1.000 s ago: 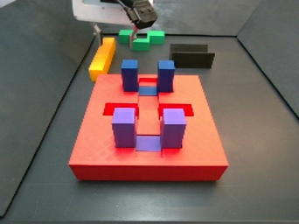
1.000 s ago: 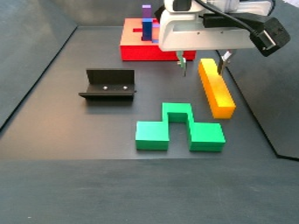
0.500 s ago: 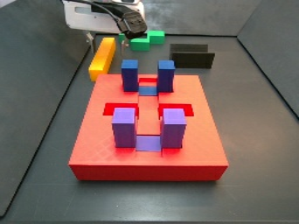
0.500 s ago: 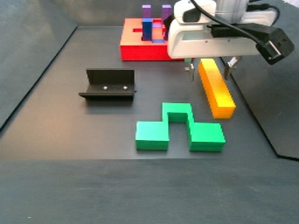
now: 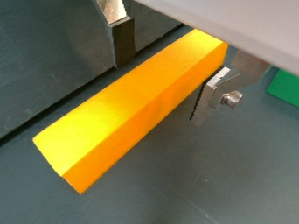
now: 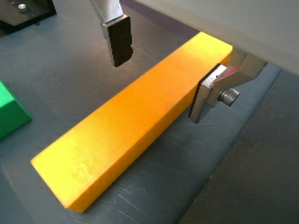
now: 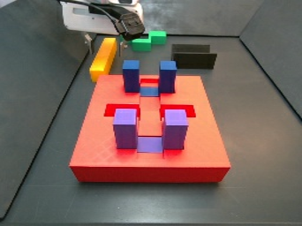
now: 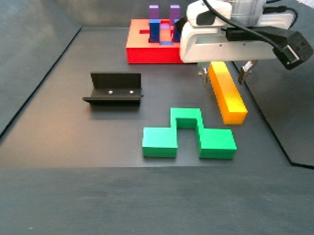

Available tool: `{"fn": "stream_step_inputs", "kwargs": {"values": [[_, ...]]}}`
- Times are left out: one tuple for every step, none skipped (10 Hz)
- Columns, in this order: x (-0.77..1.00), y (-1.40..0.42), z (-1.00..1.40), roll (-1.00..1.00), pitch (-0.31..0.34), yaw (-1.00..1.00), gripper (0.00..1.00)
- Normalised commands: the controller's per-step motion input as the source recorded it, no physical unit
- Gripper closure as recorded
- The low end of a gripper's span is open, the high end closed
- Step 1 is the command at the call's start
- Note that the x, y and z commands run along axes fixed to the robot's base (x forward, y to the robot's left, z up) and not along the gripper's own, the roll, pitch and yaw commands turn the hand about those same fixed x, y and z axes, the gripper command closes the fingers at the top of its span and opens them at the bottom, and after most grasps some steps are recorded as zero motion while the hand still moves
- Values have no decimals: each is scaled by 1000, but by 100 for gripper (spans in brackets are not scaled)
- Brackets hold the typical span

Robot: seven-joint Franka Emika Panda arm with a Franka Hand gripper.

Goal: Pick up the yellow object. Move up. Move to above the board. Insert the yellow object.
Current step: Pick up the yellow object.

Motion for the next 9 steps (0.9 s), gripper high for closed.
{"fn": "stream_step_inputs", "kwargs": {"values": [[-20, 0, -240, 0, -11, 0, 0], [0, 0, -266, 14, -13, 0, 0], [0, 0, -297, 40, -7, 0, 0], [0, 0, -269, 36, 0, 0, 0], [0, 0, -37, 0, 0, 0, 0], [0, 0, 0, 0, -9, 0, 0], [-14, 0, 0, 6, 0, 0, 0], [-57, 0, -9, 31, -13, 0, 0], [0, 0, 0, 0, 0, 0, 100]]}}
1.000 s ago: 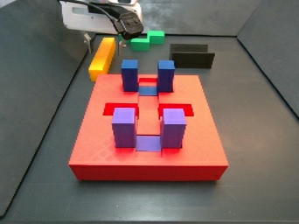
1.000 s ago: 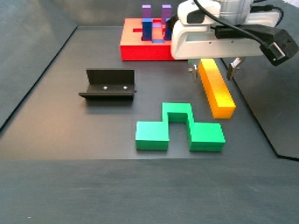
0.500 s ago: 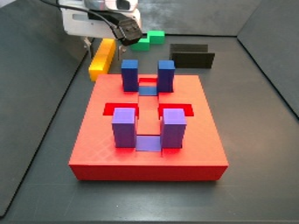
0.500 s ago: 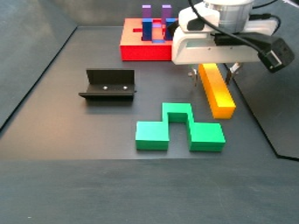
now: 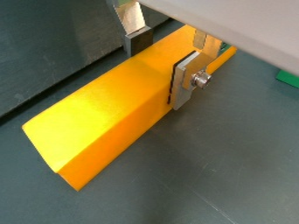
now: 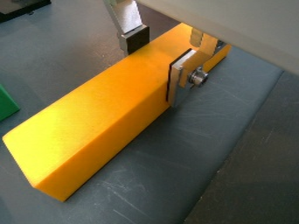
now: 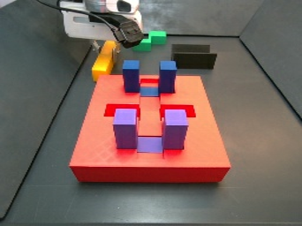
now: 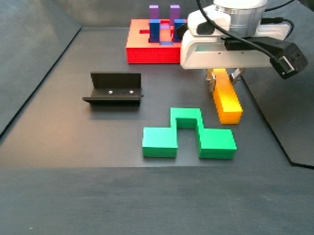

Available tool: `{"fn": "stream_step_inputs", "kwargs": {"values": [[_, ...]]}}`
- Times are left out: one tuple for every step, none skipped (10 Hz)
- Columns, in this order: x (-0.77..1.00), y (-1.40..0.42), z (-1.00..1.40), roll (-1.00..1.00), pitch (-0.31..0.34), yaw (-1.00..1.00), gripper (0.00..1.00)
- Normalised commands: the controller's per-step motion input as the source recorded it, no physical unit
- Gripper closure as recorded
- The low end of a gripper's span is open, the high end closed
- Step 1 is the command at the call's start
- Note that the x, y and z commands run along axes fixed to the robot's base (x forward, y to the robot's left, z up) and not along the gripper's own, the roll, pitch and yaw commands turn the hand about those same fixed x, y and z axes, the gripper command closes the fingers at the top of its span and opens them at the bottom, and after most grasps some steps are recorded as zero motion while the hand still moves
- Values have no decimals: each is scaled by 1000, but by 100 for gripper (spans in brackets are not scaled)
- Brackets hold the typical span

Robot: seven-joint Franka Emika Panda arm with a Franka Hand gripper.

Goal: Pick up the yellow object. Move up. Move to above the board. Insert the yellow object.
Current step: Pick up the yellow object.

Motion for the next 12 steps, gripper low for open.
{"fn": "stream_step_inputs", "kwargs": {"values": [[0, 0, 0, 0, 0, 0, 100], [0, 0, 0, 0, 0, 0, 100], [0, 0, 0, 0, 0, 0, 100], [0, 0, 0, 0, 0, 0, 100], [0, 0, 0, 0, 0, 0, 100], [0, 0, 0, 0, 0, 0, 100], [0, 0, 0, 0, 0, 0, 100], [0, 0, 0, 0, 0, 0, 100], [0, 0, 0, 0, 0, 0, 100], [0, 0, 0, 0, 0, 0, 100], [0, 0, 0, 0, 0, 0, 100], [0, 0, 0, 0, 0, 0, 100]]}}
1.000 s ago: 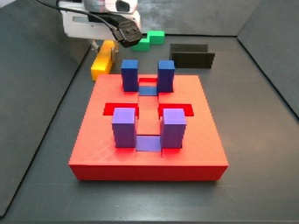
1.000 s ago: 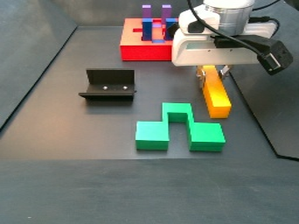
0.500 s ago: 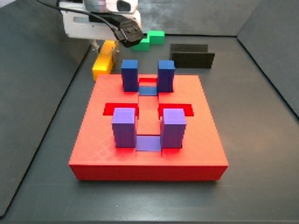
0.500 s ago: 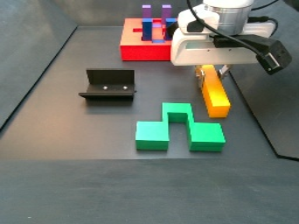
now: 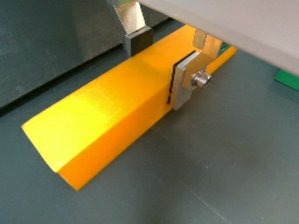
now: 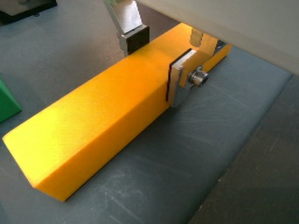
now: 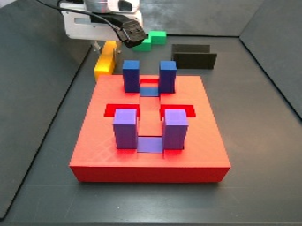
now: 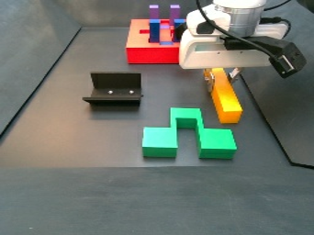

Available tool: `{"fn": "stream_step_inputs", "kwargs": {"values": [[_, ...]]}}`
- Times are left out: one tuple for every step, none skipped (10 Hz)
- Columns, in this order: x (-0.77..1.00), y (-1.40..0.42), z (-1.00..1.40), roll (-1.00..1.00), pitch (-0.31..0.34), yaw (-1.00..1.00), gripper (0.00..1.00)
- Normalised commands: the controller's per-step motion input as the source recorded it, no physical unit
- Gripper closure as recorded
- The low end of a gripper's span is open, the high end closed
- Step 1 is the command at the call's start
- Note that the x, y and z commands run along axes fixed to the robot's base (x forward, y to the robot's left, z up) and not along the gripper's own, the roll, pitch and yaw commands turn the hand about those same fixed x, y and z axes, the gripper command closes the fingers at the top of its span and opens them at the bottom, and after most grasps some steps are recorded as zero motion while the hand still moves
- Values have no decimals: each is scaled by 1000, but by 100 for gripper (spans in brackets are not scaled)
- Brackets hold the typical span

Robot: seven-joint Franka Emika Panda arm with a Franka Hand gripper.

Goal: Pick up the yellow object. Move up. Move to above the board. Insert the yellow object.
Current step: Pick up the yellow object, then move up, then move to above the board.

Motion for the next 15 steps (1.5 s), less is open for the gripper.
{"fn": "stream_step_inputs", "kwargs": {"values": [[0, 0, 0, 0, 0, 0, 100], [0, 0, 0, 0, 0, 0, 100], [0, 0, 0, 0, 0, 0, 100], [0, 0, 833, 0, 0, 0, 100], [-15, 59, 821, 4, 8, 27, 100], [-58, 47, 679, -5, 40, 26, 100], [-21, 22, 308, -23, 14, 11, 100], [0, 0, 1400, 0, 0, 0, 100], [0, -2, 1400, -5, 16, -3, 100], [-35, -10, 1400, -26, 26, -2, 100], [-17, -5, 1400, -46, 3, -3, 100], [19, -5, 1400, -65, 39, -2, 100], [24, -3, 1400, -69, 59, -5, 100], [12, -10, 1400, -74, 59, -8, 100], [14, -3, 812, -73, 46, -7, 100]]}}
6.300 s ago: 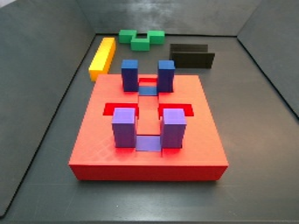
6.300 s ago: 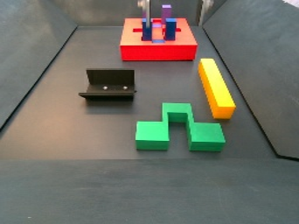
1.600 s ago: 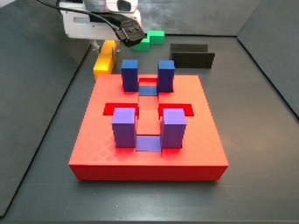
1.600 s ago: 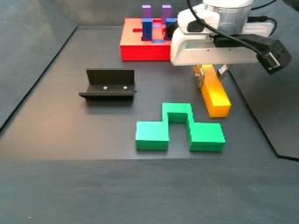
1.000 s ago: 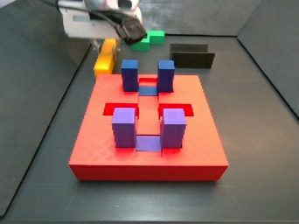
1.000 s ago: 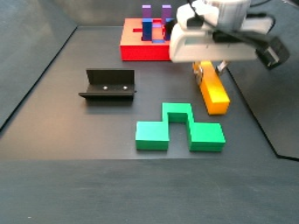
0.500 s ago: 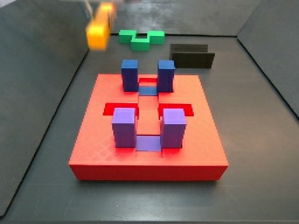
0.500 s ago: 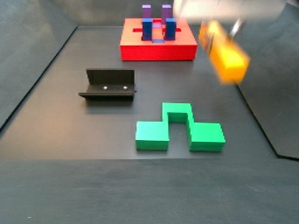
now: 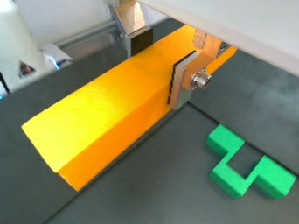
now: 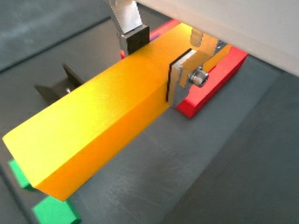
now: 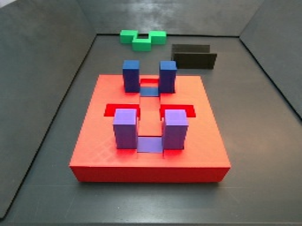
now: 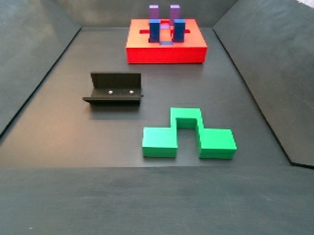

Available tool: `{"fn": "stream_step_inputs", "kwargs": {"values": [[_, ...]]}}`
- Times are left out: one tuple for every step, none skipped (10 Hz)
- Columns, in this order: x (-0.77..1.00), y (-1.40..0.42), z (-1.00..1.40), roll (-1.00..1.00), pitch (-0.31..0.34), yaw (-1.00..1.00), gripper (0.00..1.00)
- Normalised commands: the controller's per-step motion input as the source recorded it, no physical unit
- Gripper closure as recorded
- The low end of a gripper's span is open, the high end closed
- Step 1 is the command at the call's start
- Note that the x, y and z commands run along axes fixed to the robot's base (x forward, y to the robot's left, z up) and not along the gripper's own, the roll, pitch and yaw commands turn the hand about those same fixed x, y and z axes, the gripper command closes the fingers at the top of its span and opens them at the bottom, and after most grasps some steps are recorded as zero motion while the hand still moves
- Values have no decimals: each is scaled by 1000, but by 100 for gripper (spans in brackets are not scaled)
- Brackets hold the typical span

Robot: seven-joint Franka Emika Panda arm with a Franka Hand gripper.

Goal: Pick up the yellow object. Move up. Move to above the board. Insert the yellow object.
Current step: Move to above the board, then insert the yellow object.

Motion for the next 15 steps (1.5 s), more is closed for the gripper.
{"fn": "stream_step_inputs", "kwargs": {"values": [[30, 5, 323, -71, 40, -8, 100], [735, -1400, 250, -22, 79, -176, 100], [725, -1400, 237, -15, 95, -167, 100], [764, -1400, 219, 75, 172, -61, 100], [797, -1400, 232, -14, 188, -43, 100], [796, -1400, 247, -3, 178, -19, 100], [792, -1400, 247, 23, 163, -3, 100], [851, -1400, 252, 16, 152, 4, 100], [882, -1400, 262, 26, 139, 4, 100], [350, -484, 91, 88, 166, 1, 100], [215, -238, 52, 93, 164, 4, 100], [0, -49, -220, -14, 0, 11, 100], [0, -37, -206, -13, 0, 3, 100], [0, -40, -249, -11, 0, 3, 100], [0, -46, -317, -34, -33, 26, 100]]}}
